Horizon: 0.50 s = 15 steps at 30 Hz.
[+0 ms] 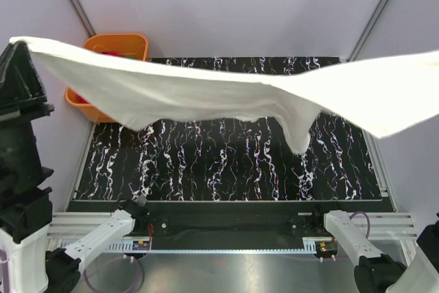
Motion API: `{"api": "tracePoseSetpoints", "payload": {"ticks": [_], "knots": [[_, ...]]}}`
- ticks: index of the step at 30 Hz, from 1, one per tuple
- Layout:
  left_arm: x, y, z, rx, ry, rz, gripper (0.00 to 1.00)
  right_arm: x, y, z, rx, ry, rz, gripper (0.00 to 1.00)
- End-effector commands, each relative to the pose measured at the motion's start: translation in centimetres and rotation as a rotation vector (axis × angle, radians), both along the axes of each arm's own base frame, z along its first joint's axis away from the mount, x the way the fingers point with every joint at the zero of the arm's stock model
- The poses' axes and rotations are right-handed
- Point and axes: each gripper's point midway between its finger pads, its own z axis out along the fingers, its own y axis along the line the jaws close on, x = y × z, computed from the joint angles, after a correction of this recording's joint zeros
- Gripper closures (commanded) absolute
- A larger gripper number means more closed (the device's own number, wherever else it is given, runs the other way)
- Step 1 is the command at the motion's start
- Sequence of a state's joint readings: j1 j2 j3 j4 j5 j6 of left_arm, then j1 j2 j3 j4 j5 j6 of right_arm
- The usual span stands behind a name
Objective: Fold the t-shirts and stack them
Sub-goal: Flatten the tshirt out
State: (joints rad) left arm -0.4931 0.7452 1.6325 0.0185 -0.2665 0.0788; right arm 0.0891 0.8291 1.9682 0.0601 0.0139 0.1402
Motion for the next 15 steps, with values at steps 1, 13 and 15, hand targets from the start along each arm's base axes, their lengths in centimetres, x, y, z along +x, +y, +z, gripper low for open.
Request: {"api": "tracePoseSetpoints", "payload": {"ticks": [1, 13, 15], "knots": [[0.2, -1.0, -0.4, 0.015, 0.009, -0.049, 1.00, 2.4, 1.0, -0.5, -0.025, 0.055, 0.044, 1.00], [16.0, -7.7, -9.5, 0.130, 0.309, 0.032, 1.00, 22.6, 1.2, -6.3, -0.026, 0.348, -0.057, 1.00], [19.9, -8.8, -14.1, 0.157, 0.414, 0.077, 1.00, 26.9, 1.4, -9.1, -0.038, 0.412, -0.073, 1.00]]}}
